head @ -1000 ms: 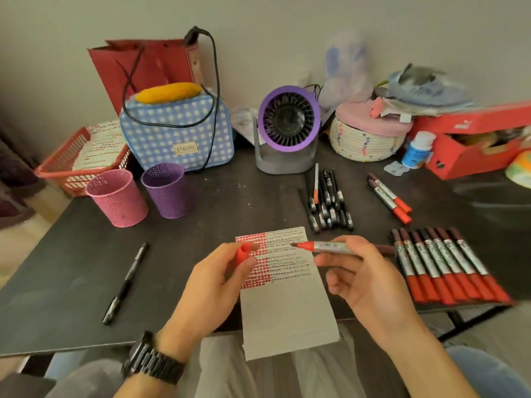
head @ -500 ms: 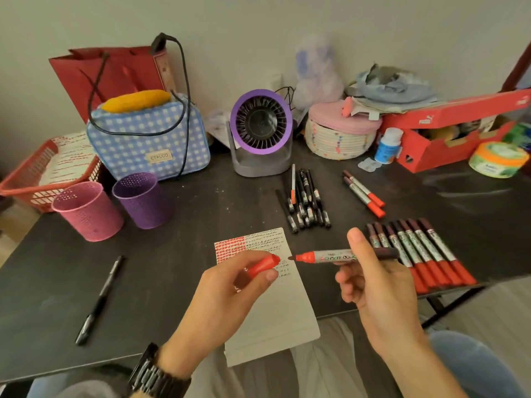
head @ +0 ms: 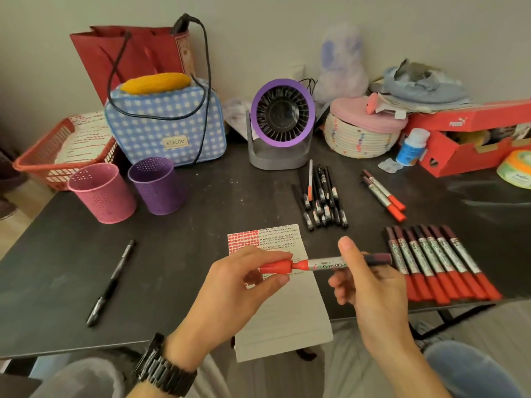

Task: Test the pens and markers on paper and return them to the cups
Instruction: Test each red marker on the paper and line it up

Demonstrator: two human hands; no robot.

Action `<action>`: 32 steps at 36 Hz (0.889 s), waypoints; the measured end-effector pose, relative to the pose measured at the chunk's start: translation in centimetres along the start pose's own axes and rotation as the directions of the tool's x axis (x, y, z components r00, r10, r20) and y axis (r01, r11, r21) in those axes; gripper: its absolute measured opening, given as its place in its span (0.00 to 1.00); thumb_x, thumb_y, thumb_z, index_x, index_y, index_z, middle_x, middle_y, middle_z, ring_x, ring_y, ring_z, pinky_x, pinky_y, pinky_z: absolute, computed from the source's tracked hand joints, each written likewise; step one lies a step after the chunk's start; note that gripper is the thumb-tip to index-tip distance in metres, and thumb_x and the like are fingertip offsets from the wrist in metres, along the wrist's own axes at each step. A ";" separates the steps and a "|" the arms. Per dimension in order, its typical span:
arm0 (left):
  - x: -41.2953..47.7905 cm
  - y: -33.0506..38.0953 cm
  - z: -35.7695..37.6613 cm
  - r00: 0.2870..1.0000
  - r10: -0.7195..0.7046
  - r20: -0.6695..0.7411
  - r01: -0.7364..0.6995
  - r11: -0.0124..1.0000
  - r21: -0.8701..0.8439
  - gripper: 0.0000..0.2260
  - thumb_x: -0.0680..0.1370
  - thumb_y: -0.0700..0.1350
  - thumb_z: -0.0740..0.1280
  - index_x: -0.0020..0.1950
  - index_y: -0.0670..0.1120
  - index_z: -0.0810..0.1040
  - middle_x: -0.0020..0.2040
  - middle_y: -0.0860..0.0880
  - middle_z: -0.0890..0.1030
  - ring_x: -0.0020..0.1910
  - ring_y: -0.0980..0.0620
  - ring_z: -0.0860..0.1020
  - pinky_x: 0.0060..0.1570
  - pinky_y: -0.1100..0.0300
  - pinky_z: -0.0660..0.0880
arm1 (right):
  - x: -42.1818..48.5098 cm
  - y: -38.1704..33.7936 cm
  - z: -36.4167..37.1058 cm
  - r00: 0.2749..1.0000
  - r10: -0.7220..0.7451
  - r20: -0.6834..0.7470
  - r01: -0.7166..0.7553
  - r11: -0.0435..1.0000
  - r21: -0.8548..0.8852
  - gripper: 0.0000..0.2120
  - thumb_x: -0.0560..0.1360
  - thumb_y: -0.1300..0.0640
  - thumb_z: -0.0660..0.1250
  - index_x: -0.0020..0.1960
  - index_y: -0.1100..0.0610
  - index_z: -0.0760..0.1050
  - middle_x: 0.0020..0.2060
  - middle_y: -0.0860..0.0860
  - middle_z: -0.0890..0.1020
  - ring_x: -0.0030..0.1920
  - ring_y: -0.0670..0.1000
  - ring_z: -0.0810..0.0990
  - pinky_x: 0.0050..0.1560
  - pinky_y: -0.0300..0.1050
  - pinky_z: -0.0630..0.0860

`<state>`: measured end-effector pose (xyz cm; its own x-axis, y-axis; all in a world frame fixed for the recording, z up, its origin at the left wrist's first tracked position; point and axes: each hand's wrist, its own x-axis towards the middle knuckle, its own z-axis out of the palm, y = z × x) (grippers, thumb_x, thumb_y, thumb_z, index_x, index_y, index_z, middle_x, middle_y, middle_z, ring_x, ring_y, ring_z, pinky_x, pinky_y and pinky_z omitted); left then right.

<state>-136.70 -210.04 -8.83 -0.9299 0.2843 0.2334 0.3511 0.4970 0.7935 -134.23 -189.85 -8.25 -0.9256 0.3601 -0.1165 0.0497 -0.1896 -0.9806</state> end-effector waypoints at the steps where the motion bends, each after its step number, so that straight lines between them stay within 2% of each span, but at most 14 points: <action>1: 0.0 -0.1 -0.1 1.000 0.002 -0.007 -0.002 1.000 0.000 0.15 0.75 0.54 0.72 0.61 0.65 0.81 0.55 0.62 0.82 0.51 0.50 0.81 0.47 0.61 0.77 | 0.1 0.1 0.2 1.000 0.003 0.007 -0.003 1.000 -0.001 0.29 0.58 0.24 0.75 0.32 0.52 0.83 0.27 0.57 0.82 0.25 0.49 0.77 0.25 0.39 0.73; 4: -0.2 -0.1 0.0 1.000 0.003 -0.010 -0.002 1.000 0.014 0.17 0.76 0.48 0.74 0.64 0.61 0.81 0.56 0.61 0.81 0.51 0.50 0.80 0.48 0.60 0.77 | 0.1 0.6 0.9 0.999 0.018 0.032 -0.018 1.000 0.000 0.23 0.62 0.30 0.76 0.33 0.51 0.84 0.27 0.56 0.82 0.25 0.49 0.77 0.25 0.38 0.73; 8: -0.2 0.0 -0.2 1.000 -0.014 -0.004 0.014 0.998 -0.068 0.18 0.78 0.52 0.72 0.68 0.60 0.78 0.60 0.60 0.78 0.51 0.51 0.80 0.51 0.64 0.76 | 0.4 0.7 1.8 0.992 0.047 0.115 -0.055 0.996 0.067 0.19 0.67 0.37 0.74 0.39 0.54 0.86 0.29 0.55 0.81 0.25 0.48 0.75 0.24 0.39 0.72; 11: 0.1 0.1 -0.4 0.996 -0.066 -0.056 0.053 0.978 -0.203 0.13 0.79 0.44 0.72 0.61 0.59 0.82 0.57 0.57 0.81 0.53 0.50 0.82 0.52 0.57 0.79 | 0.6 0.5 1.7 0.978 0.054 0.201 -0.078 0.991 0.112 0.15 0.67 0.42 0.76 0.45 0.53 0.85 0.32 0.54 0.81 0.25 0.48 0.75 0.24 0.39 0.70; 13: 0.3 0.1 -0.5 0.990 -0.125 -0.069 0.102 0.957 -0.271 0.15 0.78 0.40 0.72 0.59 0.59 0.82 0.54 0.57 0.84 0.52 0.51 0.83 0.52 0.53 0.81 | 0.7 0.3 1.3 0.961 0.055 0.271 -0.091 0.988 0.122 0.15 0.66 0.45 0.77 0.46 0.54 0.82 0.35 0.55 0.82 0.25 0.49 0.75 0.23 0.40 0.70; 17: 0.5 -0.3 -1.3 0.984 -0.171 -0.045 0.133 0.884 -0.448 0.16 0.77 0.37 0.73 0.57 0.57 0.83 0.53 0.50 0.85 0.52 0.49 0.84 0.51 0.57 0.81 | 0.6 -0.4 0.6 0.891 0.128 0.435 -0.163 0.986 0.043 0.16 0.67 0.46 0.79 0.47 0.55 0.82 0.42 0.60 0.85 0.26 0.53 0.77 0.25 0.41 0.72; 20: 0.6 -0.7 -2.0 0.970 -0.236 -0.055 0.160 0.795 -0.586 0.13 0.74 0.43 0.74 0.57 0.55 0.85 0.53 0.47 0.86 0.54 0.48 0.84 0.54 0.56 0.80 | 0.4 -0.8 0.3 0.847 0.179 0.501 -0.168 0.983 -0.068 0.14 0.71 0.47 0.78 0.50 0.55 0.82 0.45 0.63 0.86 0.29 0.53 0.79 0.28 0.42 0.75; 23: 0.6 -1.2 -2.1 0.958 -0.288 0.009 0.205 0.658 -0.725 0.15 0.73 0.50 0.76 0.59 0.51 0.85 0.57 0.44 0.85 0.58 0.44 0.83 0.61 0.50 0.76 | -0.2 -0.9 0.4 0.830 0.188 0.525 -0.120 0.980 -0.162 0.11 0.71 0.48 0.73 0.50 0.52 0.82 0.46 0.60 0.87 0.32 0.53 0.80 0.32 0.42 0.77; 27: 0.9 -1.2 -1.6 0.952 -0.293 0.086 0.227 0.489 -0.842 0.17 0.73 0.49 0.75 0.61 0.48 0.84 0.60 0.42 0.83 0.58 0.46 0.83 0.57 0.58 0.79 | -0.9 -0.2 0.7 0.875 0.091 0.476 0.032 0.970 -0.242 0.05 0.74 0.48 0.75 0.48 0.46 0.80 0.46 0.54 0.87 0.31 0.50 0.79 0.32 0.42 0.76; 29: 1.1 -1.2 -1.2 0.945 -0.311 0.101 0.242 0.460 -0.854 0.18 0.71 0.50 0.75 0.61 0.49 0.84 0.60 0.43 0.84 0.58 0.48 0.83 0.57 0.60 0.79 | -1.2 0.2 0.7 0.903 0.023 0.429 0.112 0.952 -0.285 0.06 0.76 0.52 0.75 0.48 0.44 0.80 0.45 0.51 0.87 0.32 0.48 0.79 0.33 0.40 0.76; 32: 1.5 -1.1 -0.6 0.947 -0.312 0.082 0.233 0.488 -0.841 0.19 0.70 0.51 0.76 0.60 0.50 0.84 0.58 0.43 0.85 0.57 0.48 0.83 0.59 0.57 0.79 | -1.4 0.7 0.6 0.930 -0.072 0.360 0.202 0.918 -0.341 0.10 0.75 0.57 0.76 0.49 0.43 0.79 0.48 0.46 0.87 0.38 0.44 0.82 0.36 0.37 0.76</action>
<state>-138.55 -210.66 -8.97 -0.9808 0.1811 -0.0727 -0.1381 -0.3808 0.9143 -133.12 -191.09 -8.69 -0.9996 0.0200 0.0184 -0.0138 0.2106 -0.9775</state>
